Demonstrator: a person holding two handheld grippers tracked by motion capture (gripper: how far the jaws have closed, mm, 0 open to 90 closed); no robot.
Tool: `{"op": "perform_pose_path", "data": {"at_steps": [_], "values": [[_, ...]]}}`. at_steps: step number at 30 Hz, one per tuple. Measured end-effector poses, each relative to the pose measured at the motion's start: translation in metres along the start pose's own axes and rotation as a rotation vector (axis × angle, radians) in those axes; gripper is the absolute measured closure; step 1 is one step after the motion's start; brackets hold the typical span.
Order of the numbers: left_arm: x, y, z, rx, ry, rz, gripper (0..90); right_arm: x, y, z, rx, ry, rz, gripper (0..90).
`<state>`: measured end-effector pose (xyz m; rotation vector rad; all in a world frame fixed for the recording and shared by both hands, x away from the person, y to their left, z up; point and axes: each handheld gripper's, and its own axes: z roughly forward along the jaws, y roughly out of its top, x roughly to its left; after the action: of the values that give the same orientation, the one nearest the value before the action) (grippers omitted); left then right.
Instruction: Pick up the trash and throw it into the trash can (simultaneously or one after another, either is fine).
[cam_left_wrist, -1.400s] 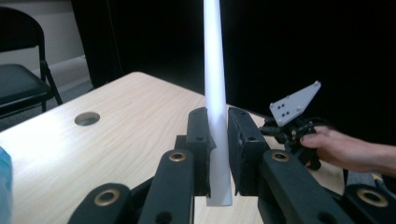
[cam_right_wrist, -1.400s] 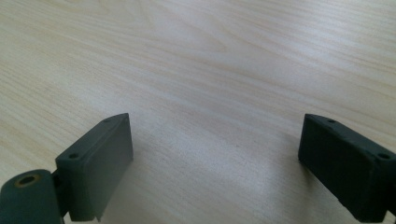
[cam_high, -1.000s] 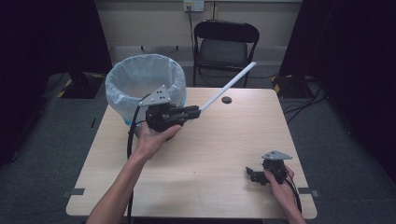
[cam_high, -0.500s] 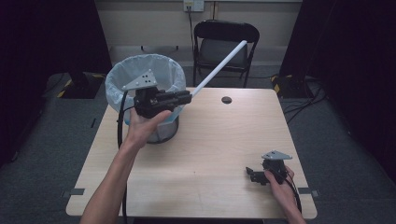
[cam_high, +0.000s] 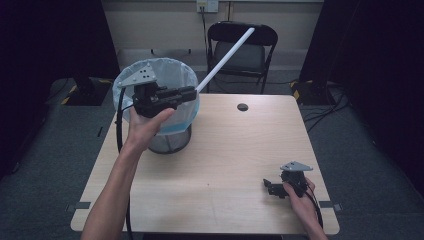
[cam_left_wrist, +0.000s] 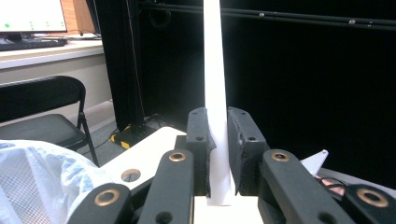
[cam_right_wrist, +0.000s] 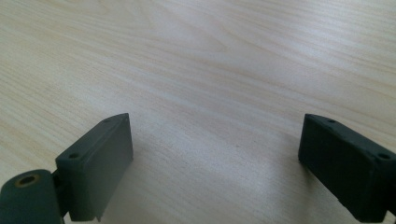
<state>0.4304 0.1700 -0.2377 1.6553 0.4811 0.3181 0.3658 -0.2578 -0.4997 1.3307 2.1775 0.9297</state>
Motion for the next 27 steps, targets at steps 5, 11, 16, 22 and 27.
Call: {"op": "perform_pose_path", "data": {"at_steps": [5,11,16,22,27], "values": [[0.004,-0.003,-0.004,0.001,0.019,0.002,80.1,0.000,0.000,0.000,0.000,0.000,0.000,9.3],[0.013,-0.003,-0.009,-0.003,0.035,-0.005,80.1,0.000,0.000,0.000,0.000,0.000,0.000,9.3],[0.021,-0.001,-0.015,-0.010,0.057,-0.006,80.1,0.000,0.000,0.000,0.000,0.000,0.000,9.3],[0.036,0.004,-0.024,-0.014,0.094,-0.013,80.1,0.000,0.000,0.000,0.000,0.000,0.000,9.3],[0.045,0.003,-0.031,-0.002,0.128,-0.016,80.1,0.000,0.000,0.000,0.000,0.000,0.000,9.3]]}}
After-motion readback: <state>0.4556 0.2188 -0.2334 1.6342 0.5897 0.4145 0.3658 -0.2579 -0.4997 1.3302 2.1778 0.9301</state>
